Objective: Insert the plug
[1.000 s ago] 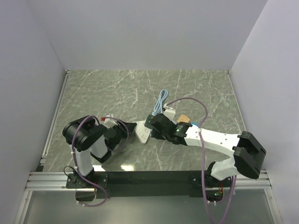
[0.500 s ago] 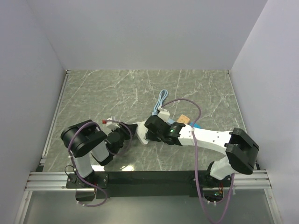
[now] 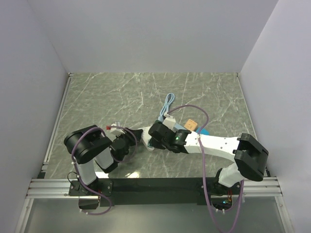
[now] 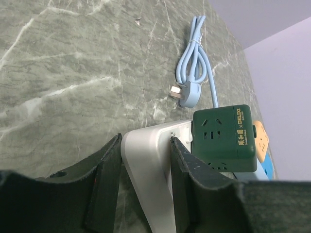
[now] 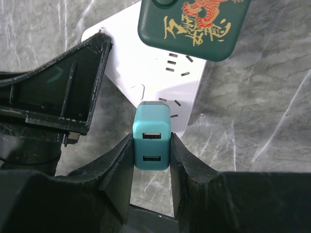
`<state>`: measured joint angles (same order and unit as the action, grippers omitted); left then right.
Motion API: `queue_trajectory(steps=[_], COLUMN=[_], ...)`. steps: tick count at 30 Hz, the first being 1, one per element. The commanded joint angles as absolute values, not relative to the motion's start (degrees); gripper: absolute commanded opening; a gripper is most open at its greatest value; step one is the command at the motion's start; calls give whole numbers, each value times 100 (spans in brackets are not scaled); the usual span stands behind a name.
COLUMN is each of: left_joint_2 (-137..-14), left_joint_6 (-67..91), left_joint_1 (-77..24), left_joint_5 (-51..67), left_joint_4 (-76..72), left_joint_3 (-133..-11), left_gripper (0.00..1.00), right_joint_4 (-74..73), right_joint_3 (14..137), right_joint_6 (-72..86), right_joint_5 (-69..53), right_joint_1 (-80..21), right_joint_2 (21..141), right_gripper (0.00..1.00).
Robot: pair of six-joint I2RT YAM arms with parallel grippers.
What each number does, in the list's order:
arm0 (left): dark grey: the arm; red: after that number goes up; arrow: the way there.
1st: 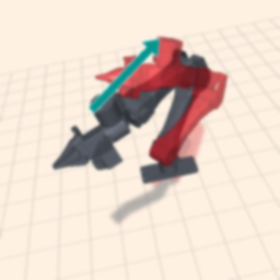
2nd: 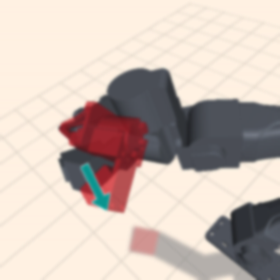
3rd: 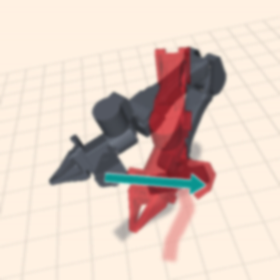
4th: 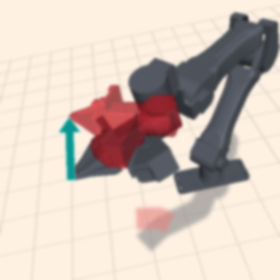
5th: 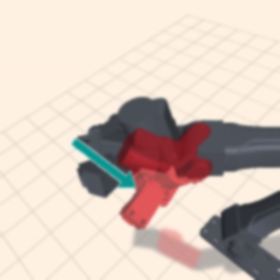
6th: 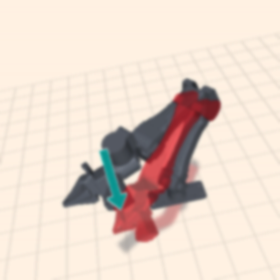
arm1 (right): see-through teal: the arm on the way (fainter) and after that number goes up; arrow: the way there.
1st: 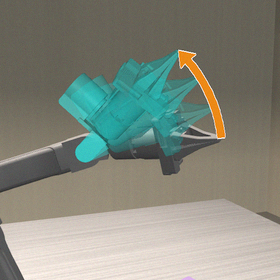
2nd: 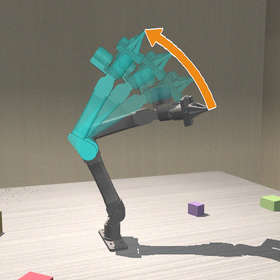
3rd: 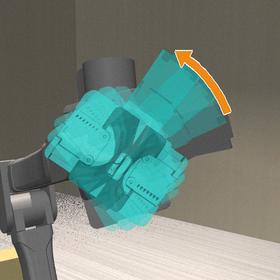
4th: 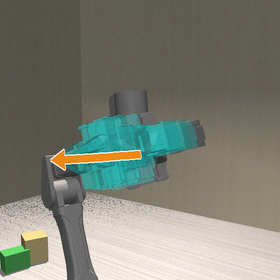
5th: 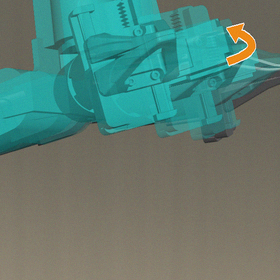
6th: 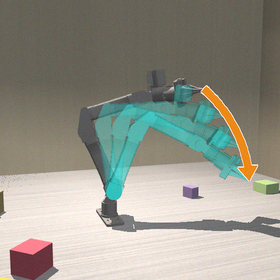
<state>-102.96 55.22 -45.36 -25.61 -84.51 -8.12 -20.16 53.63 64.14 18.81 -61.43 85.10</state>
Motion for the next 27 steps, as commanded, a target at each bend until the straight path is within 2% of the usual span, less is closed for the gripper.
queue_trajectory(steps=[1, 27], left_joint_2=[-10424, -10441], left_joint_6=[5010, 4904], left_joint_1=[-4614, -4606], left_joint_5=[-2645, -2637], left_joint_4=[-8921, -9052], left_joint_3=[-589, -536], left_gripper=[0, 0], right_joint_4=[-1978, -2513], right_joint_3=[5520, 5712], right_joint_6=[6679, 7119], right_joint_5=[2232, 2479], right_joint_1=[-6179, -6266], right_joint_2=[8604, 8894], right_gripper=[0, 0])
